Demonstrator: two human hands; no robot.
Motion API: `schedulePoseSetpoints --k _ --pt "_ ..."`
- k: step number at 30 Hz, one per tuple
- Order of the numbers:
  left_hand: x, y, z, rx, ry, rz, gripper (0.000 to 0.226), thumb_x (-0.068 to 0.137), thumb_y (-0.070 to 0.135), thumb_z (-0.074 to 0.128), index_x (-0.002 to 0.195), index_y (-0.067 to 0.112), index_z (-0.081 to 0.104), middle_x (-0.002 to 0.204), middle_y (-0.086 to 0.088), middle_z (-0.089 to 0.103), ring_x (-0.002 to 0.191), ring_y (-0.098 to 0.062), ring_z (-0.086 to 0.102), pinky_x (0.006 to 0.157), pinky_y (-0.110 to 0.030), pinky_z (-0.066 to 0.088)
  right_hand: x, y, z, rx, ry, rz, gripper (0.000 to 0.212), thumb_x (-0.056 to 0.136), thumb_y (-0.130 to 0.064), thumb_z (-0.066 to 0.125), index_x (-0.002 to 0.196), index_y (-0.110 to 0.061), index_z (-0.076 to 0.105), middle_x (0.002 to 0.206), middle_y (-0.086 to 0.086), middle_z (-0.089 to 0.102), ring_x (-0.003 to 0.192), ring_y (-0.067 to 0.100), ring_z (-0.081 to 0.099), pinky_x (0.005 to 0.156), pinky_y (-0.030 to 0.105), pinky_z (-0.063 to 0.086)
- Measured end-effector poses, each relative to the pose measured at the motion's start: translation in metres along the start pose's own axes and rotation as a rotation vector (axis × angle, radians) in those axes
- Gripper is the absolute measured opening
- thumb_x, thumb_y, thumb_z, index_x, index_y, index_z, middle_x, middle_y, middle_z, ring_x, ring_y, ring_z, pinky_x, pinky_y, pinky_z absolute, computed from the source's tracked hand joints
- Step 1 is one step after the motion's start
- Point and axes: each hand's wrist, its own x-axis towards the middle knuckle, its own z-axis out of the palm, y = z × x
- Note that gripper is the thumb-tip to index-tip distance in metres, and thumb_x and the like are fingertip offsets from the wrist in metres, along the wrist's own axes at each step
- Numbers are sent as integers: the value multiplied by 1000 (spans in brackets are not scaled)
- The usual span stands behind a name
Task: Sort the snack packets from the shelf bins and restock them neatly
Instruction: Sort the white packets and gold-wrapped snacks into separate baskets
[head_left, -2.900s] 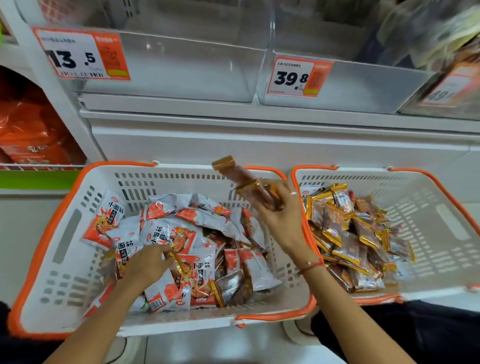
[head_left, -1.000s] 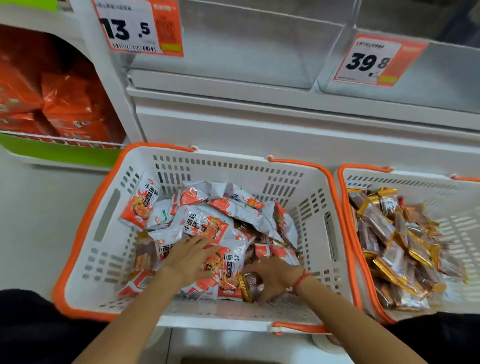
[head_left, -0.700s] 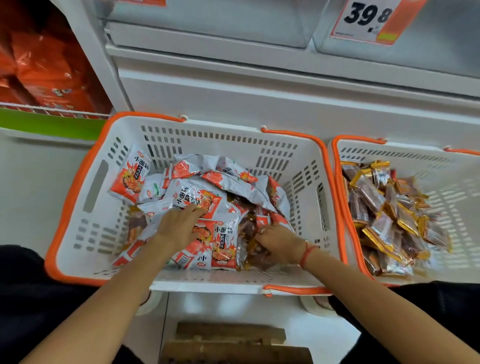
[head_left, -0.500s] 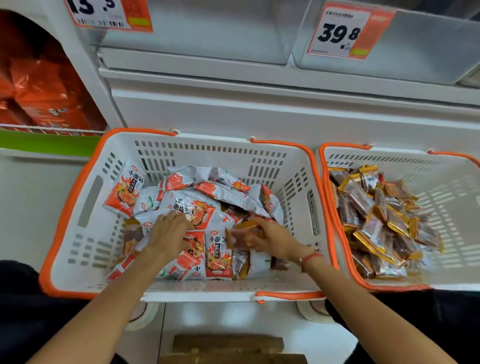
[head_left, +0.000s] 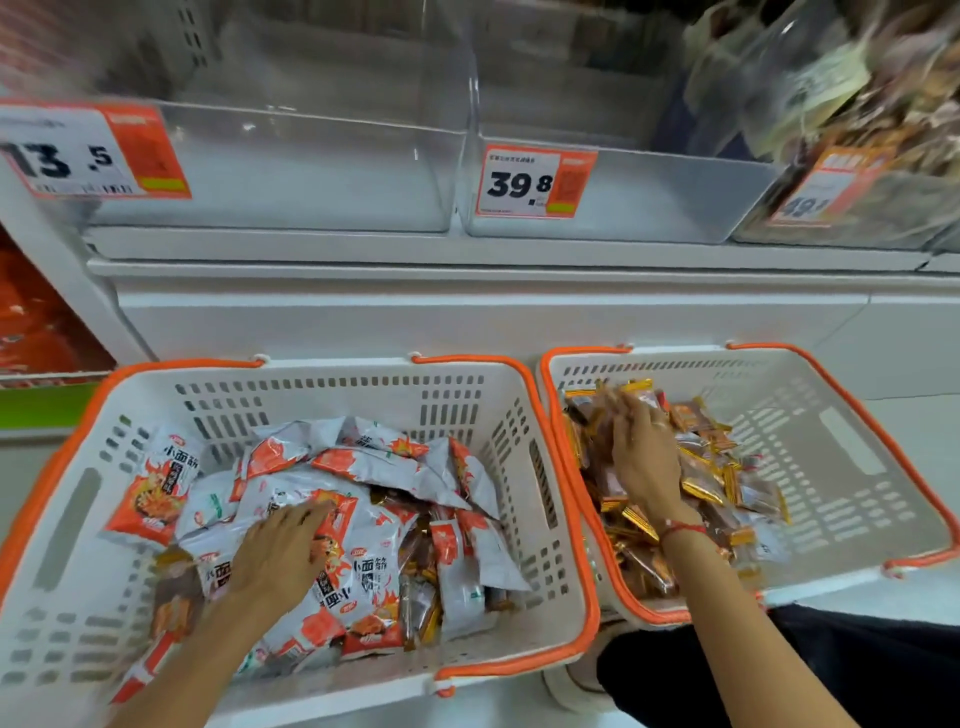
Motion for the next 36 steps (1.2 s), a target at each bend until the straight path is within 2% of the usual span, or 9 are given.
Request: schedulePoseSetpoints --k 3,8,10,16,20,23,27,31,36 --pt "-1 3 -4 4 -55 -22 58 98 39 47 152 26 27 156 1 28 143 -22 26 115 -38 24 4 13 6 -155 -276 135 59 97 -52 31 137 -13 48 138 18 51 131 35 42 114 47 25" --pt "23 14 -20 -172 238 -7 53 76 10 77 126 11 62 136 -11 56 122 -33 54 97 -49 48 -2 -77 11 -36 104 -163 30 96 -24 51 118 -8 62 116 17 63 108 34 55 87 39 44" --pt "37 20 -30 -195 298 77 62 70 3 79 128 14 61 136 -8 55 122 -31 54 96 -46 48 -16 -118 34 50 -124 -304 26 95 -24 52 115 -13 65 110 6 66 96 25 63 73 28 46" --pt "84 22 -30 49 170 302 88 27 21 100 111 23 73 112 -3 70 103 -28 67 84 -42 55 -61 -129 133 -271 -682 -371 63 91 -24 57 147 -13 29 140 11 43 132 32 38 104 42 38" --pt "86 3 -22 111 234 293 74 16 4 93 84 27 76 87 1 74 76 -22 70 75 -32 52 -58 -111 154 -215 -639 -317 56 89 -9 49 143 -23 40 143 4 45 126 29 46 95 40 46" --pt "75 -16 -33 98 237 257 59 33 6 94 85 26 75 79 5 71 69 -19 67 73 -31 53 -49 -105 144 -109 -552 -307 48 92 -11 46 138 -26 49 129 5 61 115 28 57 87 38 49" --pt "59 -35 -68 17 -45 242 22 87 36 69 109 35 71 102 10 71 97 -13 64 87 -25 39 -37 -109 122 83 -484 -205 37 97 -18 49 133 -20 55 98 4 70 85 19 66 67 26 46" --pt "41 -26 -89 71 -396 239 28 88 39 66 116 37 69 111 12 70 101 -12 63 72 -22 36 -15 -119 98 400 -581 -155 30 94 -11 58 123 -15 62 109 -4 66 86 11 62 69 7 46" --pt "40 -22 -103 -25 -867 152 35 82 23 76 116 24 70 121 5 64 105 -12 58 91 -29 50 -1 -132 66 152 -1263 -403 34 86 -9 68 119 -19 67 106 -20 62 94 -8 57 83 10 43"
